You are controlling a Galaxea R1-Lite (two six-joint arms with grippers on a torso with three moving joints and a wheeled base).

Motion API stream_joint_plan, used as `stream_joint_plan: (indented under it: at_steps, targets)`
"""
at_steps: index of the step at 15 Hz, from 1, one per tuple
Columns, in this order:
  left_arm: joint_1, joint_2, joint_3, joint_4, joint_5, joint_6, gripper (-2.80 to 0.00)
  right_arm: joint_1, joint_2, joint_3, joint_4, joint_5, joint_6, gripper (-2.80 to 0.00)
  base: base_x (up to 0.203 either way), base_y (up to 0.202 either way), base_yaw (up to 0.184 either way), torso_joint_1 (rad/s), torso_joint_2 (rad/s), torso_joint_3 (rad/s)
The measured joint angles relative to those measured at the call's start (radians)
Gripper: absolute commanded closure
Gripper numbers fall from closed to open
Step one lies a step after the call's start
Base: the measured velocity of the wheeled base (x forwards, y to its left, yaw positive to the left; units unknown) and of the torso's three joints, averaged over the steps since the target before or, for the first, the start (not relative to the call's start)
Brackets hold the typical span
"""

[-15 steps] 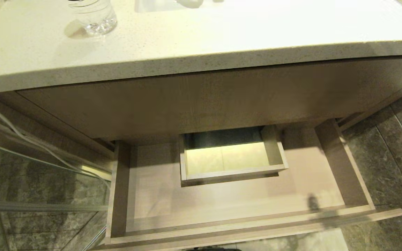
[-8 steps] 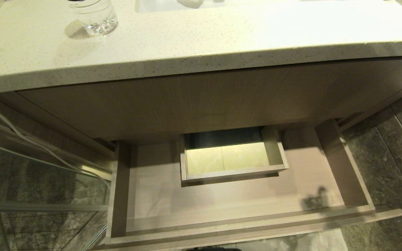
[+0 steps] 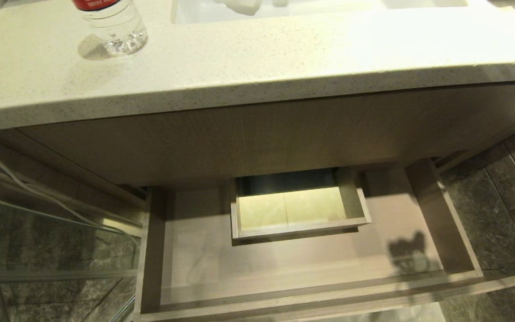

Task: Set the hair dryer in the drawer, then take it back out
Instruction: Pick up the hairdryer

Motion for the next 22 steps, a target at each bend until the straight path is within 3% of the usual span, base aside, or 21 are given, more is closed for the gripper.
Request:
stream_joint_plan:
  at_steps: [9,22]
  targets:
    - [0.001,0.0,0.0,0.0,0.0,0.0,0.0,-0.023,0.037,0.0,-0.005,-0.017,-0.002,0.0,0.0,0.0,0.0,0.358,-0.09,0.258]
    - [0.0,0.0,0.0,0.0,0.0,0.0,0.0,-0.018,0.178,-0.105,-0.035,-0.007,0.0,0.0,0.0,0.0,0.0,0.02,-0.01,0.014]
